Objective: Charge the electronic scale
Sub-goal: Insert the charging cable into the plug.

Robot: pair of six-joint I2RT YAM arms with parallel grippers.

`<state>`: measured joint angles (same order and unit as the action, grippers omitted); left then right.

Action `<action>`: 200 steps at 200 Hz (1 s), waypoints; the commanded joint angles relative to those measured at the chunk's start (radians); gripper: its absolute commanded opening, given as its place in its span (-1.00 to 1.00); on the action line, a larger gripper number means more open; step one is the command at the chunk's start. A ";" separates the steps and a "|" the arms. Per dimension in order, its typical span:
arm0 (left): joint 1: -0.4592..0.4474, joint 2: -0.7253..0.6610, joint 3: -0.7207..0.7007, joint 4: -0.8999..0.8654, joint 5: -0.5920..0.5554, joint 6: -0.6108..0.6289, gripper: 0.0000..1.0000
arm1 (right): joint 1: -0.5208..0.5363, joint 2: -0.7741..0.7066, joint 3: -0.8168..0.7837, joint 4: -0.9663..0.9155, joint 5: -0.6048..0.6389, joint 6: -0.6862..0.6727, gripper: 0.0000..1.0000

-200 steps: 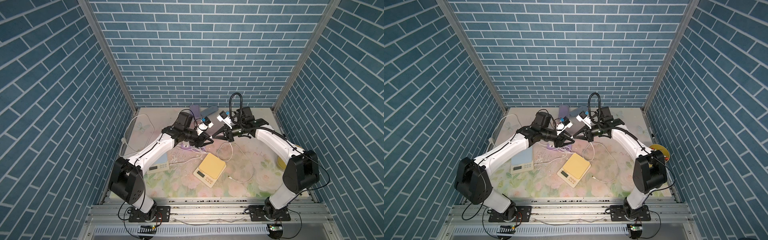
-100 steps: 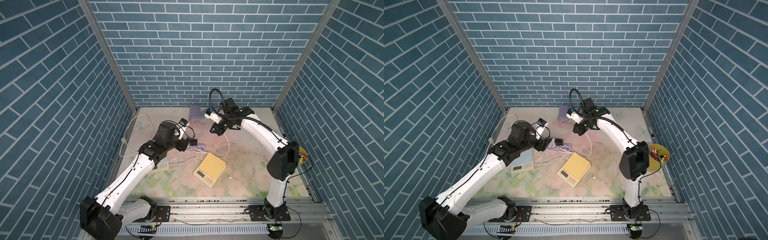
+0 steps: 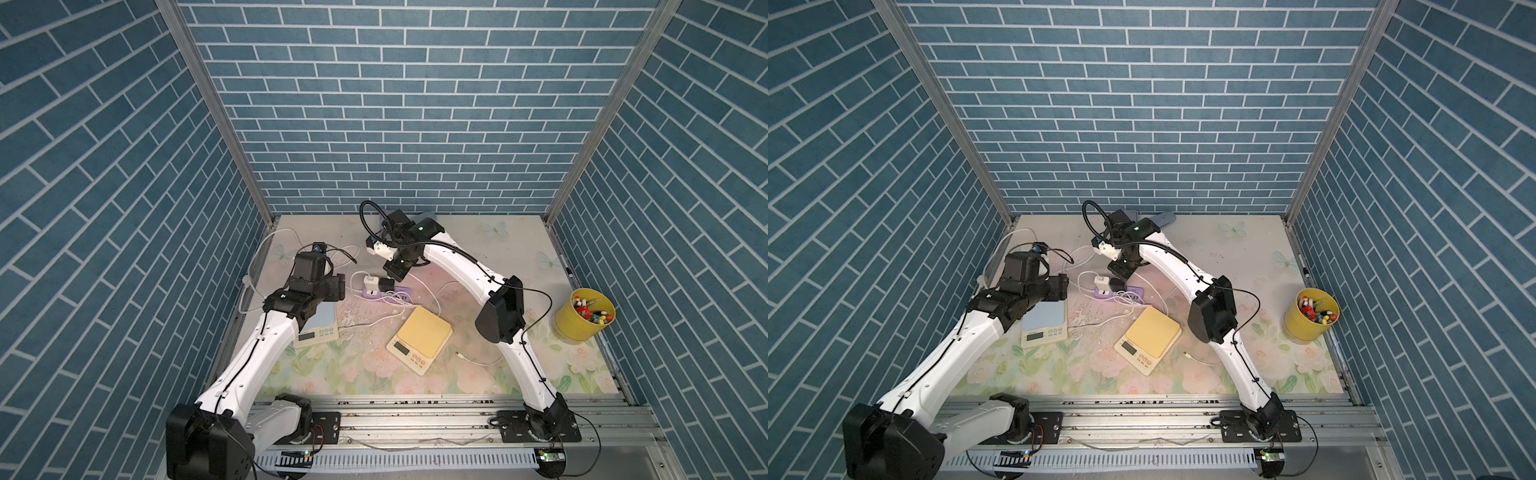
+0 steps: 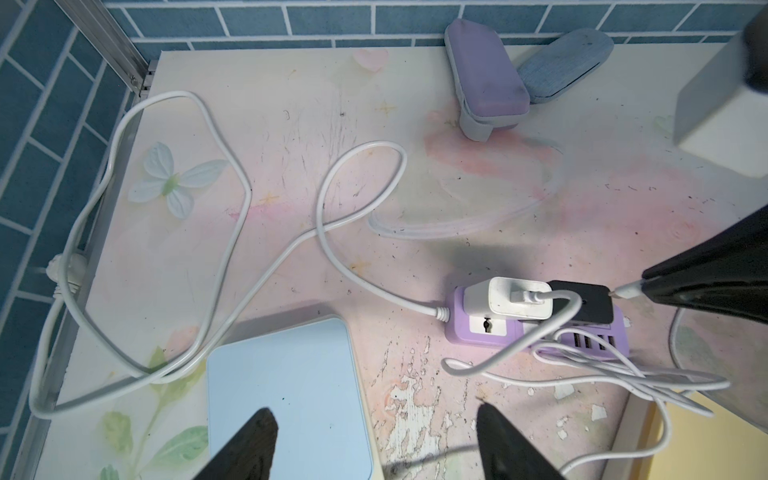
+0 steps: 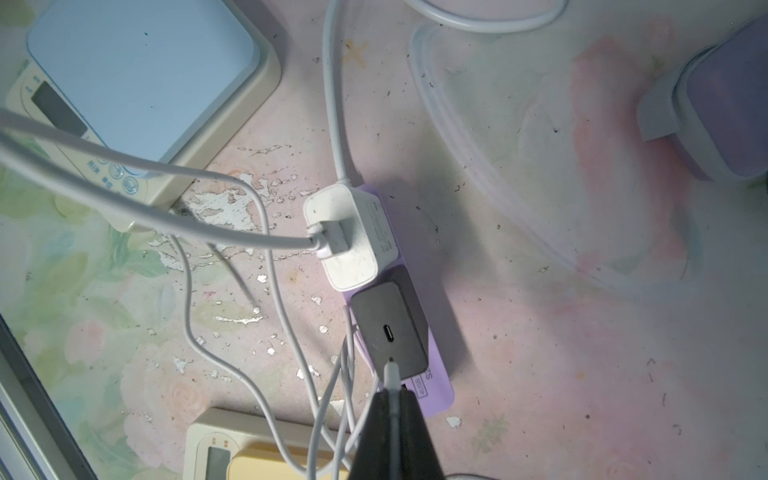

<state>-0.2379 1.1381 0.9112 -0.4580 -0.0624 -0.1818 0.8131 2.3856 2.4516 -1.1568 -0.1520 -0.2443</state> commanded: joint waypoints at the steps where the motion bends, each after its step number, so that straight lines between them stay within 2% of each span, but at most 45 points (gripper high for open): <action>1: 0.013 0.032 -0.011 0.015 0.018 -0.040 0.56 | -0.003 0.027 0.021 -0.059 0.023 -0.044 -1.00; 84: 0.017 0.121 0.004 0.049 0.050 -0.045 0.56 | 0.004 0.052 0.002 0.010 -0.013 -0.056 -1.00; 200: 0.026 0.147 0.008 0.048 0.053 -0.045 0.57 | 0.023 0.095 -0.011 0.010 -0.032 -0.054 -1.00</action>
<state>-0.2230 1.2766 0.9100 -0.4122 -0.0135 -0.2218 0.8181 2.4287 2.4527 -1.1061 -0.1711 -0.2630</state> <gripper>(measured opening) 0.783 0.073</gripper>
